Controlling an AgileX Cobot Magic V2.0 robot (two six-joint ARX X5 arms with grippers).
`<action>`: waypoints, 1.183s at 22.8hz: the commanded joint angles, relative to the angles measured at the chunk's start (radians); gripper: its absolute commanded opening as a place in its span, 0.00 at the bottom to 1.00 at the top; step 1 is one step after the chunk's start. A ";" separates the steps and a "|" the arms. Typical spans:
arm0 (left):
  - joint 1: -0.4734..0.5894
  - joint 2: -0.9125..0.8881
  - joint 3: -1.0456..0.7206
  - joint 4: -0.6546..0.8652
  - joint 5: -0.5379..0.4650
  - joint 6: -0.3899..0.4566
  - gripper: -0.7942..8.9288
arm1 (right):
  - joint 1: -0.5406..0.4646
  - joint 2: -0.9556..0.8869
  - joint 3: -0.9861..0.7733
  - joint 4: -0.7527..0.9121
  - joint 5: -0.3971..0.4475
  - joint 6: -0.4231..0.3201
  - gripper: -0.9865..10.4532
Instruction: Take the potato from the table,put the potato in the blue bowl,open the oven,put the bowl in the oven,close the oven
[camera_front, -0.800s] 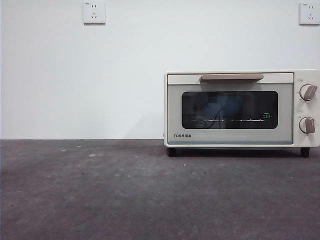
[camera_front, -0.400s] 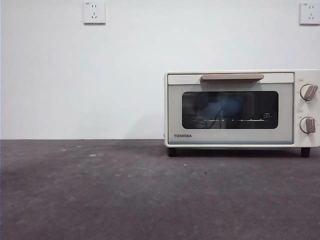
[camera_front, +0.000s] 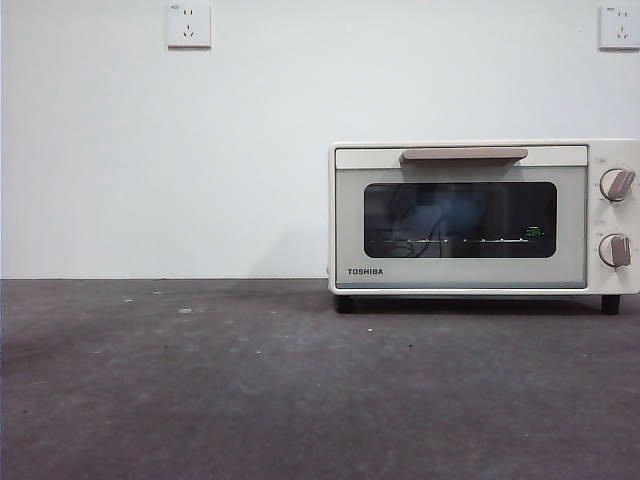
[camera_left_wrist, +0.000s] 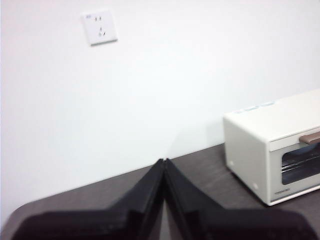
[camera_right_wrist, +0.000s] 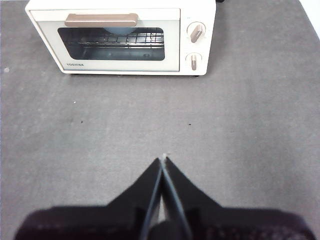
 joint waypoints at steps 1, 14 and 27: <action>0.034 -0.050 -0.175 0.142 0.137 -0.001 0.08 | 0.000 0.006 -0.005 -0.017 0.000 -0.003 0.09; 0.101 -0.297 -0.653 0.272 -0.156 -0.173 0.08 | 0.000 0.137 -0.005 -0.017 0.001 -0.003 0.09; 0.103 -0.378 -0.793 0.174 -0.177 -0.211 0.08 | 0.000 0.477 -0.004 0.036 0.000 -0.003 0.09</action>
